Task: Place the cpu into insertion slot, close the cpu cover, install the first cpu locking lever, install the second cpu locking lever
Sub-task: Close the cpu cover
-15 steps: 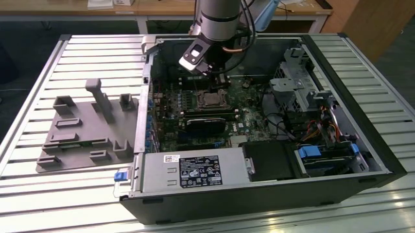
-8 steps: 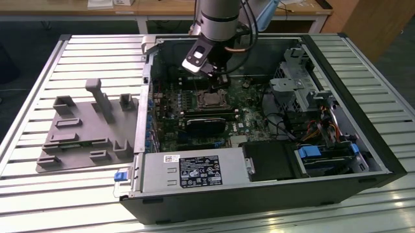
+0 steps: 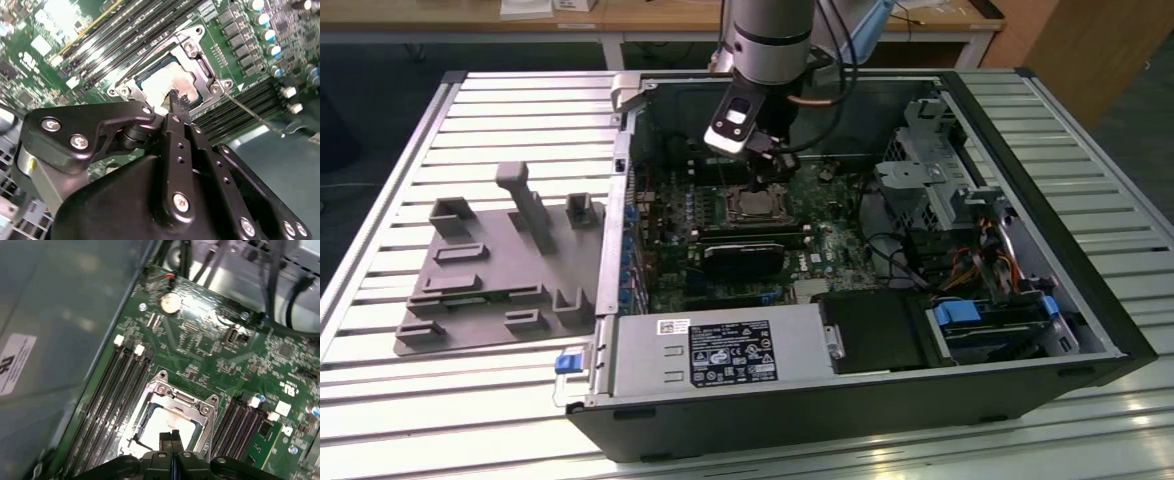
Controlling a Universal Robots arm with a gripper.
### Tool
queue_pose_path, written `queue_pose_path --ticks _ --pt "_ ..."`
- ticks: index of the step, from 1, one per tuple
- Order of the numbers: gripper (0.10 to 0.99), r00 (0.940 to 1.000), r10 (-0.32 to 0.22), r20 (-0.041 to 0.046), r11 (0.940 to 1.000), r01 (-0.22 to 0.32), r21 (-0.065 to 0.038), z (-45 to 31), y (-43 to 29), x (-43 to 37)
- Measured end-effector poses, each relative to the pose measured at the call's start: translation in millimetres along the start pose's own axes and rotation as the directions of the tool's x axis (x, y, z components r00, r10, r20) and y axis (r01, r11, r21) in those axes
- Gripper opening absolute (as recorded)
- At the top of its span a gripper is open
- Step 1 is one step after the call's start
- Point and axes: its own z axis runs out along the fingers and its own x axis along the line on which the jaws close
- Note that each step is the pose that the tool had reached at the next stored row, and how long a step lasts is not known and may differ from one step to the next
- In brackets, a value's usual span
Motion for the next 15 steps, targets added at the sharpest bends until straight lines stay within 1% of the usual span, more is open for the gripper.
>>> queue_pose_path --ticks 2,4,6,8,12,15 --pt "0.102 0.9993 -0.038 -0.0007 0.9993 0.038 0.0 0.1 0.0 0.0" --pt "0.102 0.9973 -0.073 -0.0012 0.9973 0.073 0.001 0.1 0.0 0.0" --pt "0.102 0.994 -0.109 -0.0017 0.994 0.109 0.001 0.2 -0.1 0.0" --pt "0.102 0.9894 -0.145 -0.0024 0.9894 0.145 0.001 0.3 0.0 0.0" --pt "0.102 0.9761 -0.217 -0.0036 0.9761 0.217 0.002 0.5 0.0 0.0" --pt "0.102 0.963 -0.27 -0.0045 0.963 0.27 0.002 0.5 0.0 0.0"
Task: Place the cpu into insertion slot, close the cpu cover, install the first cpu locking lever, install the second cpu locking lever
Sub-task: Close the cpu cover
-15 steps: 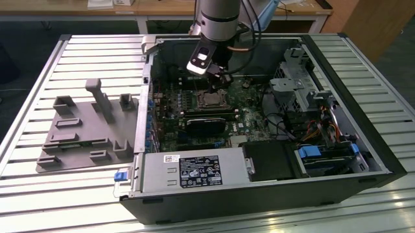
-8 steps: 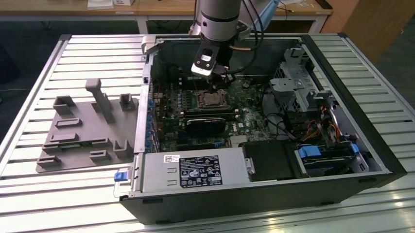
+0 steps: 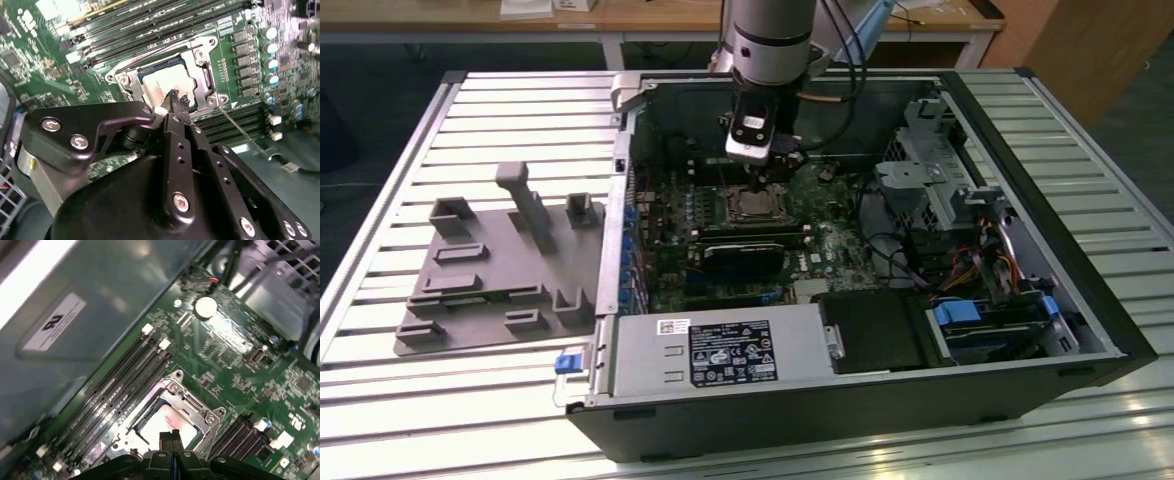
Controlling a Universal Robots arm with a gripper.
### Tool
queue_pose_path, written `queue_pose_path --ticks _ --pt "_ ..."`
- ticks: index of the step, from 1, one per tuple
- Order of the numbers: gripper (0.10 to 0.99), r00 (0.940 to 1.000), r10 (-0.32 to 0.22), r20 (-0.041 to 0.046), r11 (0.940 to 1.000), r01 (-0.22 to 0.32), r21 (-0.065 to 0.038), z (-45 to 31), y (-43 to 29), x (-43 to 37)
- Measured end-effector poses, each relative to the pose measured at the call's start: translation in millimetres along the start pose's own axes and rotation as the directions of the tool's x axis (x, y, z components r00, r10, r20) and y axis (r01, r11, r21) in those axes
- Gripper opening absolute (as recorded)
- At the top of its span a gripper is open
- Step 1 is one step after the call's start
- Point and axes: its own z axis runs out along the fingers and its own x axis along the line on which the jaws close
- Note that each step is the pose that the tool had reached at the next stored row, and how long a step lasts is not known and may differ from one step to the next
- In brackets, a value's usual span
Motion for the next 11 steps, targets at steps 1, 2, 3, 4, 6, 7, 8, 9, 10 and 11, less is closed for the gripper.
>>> queue_pose_path --ticks 1,2,3,4,6,7,8,9,10,11 --pt "0.102 0.9998 -0.018 -0.0003 0.9998 0.018 0.0 0.1 0.0 0.0" --pt "0.102 0.9993 -0.037 -0.0005 0.9993 0.037 0.0 0.1 0.0 0.0" --pt "0.102 0.9985 -0.055 -0.0008 0.9985 0.055 0.001 0.1 0.0 0.0" --pt "0.102 0.9973 -0.073 -0.001 0.9973 0.073 0.001 0.1 0.0 0.0" --pt "0.102 0.994 -0.109 -0.0016 0.994 0.109 0.001 0.3 0.0 0.0" --pt "0.102 0.9919 -0.127 -0.0019 0.9919 0.127 0.001 0.3 0.0 0.0" --pt "0.102 0.9895 -0.145 -0.0022 0.9895 0.145 0.001 0.4 0.0 0.0" --pt "0.102 0.9867 -0.163 -0.0025 0.9867 0.163 0.001 0.5 0.0 0.0" --pt "0.102 0.9836 -0.18 -0.0028 0.9836 0.18 0.002 0.6 0.0 0.0" --pt "0.102 0.9799 -0.2 -0.0031 0.9799 0.2 0.002 0.7 0.0 0.0"
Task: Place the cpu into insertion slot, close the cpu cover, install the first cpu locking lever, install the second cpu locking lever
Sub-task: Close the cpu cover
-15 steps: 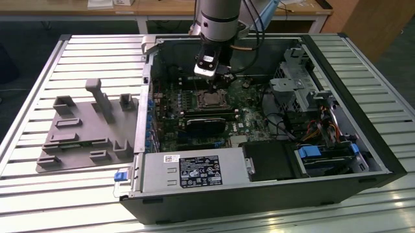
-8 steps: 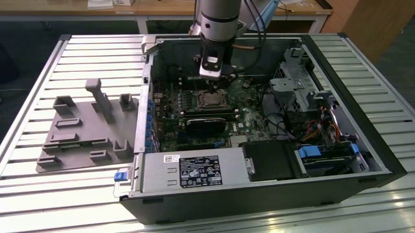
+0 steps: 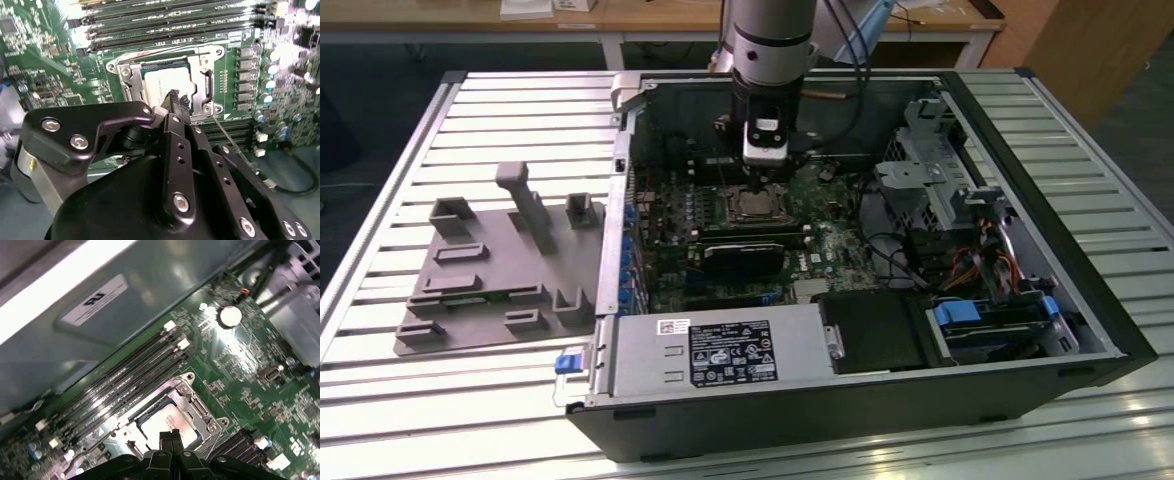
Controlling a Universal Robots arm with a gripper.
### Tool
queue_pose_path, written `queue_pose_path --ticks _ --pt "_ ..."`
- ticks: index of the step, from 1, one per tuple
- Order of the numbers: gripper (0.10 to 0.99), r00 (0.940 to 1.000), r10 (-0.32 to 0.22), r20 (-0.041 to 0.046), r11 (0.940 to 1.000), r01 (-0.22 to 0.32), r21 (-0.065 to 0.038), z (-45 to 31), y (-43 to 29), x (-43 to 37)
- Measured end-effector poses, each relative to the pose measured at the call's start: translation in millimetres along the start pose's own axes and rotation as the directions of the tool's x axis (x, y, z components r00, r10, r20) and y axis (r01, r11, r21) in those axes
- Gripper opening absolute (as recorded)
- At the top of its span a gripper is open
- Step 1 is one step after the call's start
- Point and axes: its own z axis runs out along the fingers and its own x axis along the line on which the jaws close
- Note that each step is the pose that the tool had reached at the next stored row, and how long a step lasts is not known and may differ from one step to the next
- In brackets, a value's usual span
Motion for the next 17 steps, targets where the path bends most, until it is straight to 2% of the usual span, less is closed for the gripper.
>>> queue_pose_path --ticks 5,12,15,17 --pt "0.102 0.9979 -0.064 0.0022 0.9979 0.064 0.001 0.3 0.0 0.0" --pt "0.102 0.9941 -0.107 0.0188 0.9942 0.107 -0.006 0.8 -0.2 0.3" --pt "0.102 0.9902 -0.138 0.0194 0.9904 0.138 -0.006 0.7 -0.3 0.3" --pt "0.102 0.9854 -0.169 0.0189 0.9855 0.169 -0.006 0.8 -0.3 0.4"
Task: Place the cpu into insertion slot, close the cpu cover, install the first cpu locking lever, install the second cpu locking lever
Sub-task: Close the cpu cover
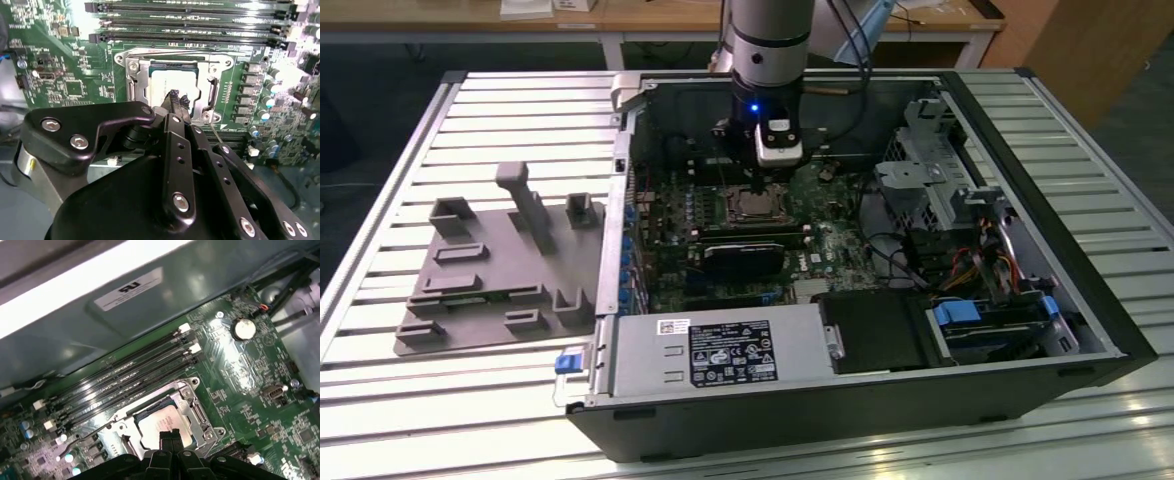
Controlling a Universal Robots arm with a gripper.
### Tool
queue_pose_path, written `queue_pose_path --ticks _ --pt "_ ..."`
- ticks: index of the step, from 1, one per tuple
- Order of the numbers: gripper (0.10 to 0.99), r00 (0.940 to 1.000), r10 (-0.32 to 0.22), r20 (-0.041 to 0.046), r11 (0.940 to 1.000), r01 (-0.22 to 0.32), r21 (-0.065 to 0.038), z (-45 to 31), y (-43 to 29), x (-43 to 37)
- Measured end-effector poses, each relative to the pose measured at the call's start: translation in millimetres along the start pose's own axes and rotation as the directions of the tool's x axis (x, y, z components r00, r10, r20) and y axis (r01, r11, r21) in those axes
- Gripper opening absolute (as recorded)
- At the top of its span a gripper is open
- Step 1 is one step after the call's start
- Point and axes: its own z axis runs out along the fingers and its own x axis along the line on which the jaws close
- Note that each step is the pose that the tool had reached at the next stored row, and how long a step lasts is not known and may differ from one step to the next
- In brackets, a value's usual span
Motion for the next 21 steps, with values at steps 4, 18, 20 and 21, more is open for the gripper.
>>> queue_pose_path --ticks 4,18,20,21 --pt "0.102 0.9974 -0.072 -0.0016 0.9974 0.072 -0.001 0.3 0.0 0.0" --pt "0.102 0.9468 -0.322 -0.0065 0.9468 0.322 -0.005 1.5 0.0 0.0" --pt "0.102 0.9347 -0.355 -0.0071 0.9347 0.355 -0.006 1.6 0.0 0.0" --pt "0.102 0.9281 -0.372 -0.0074 0.9281 0.372 -0.006 1.7 0.0 0.0"
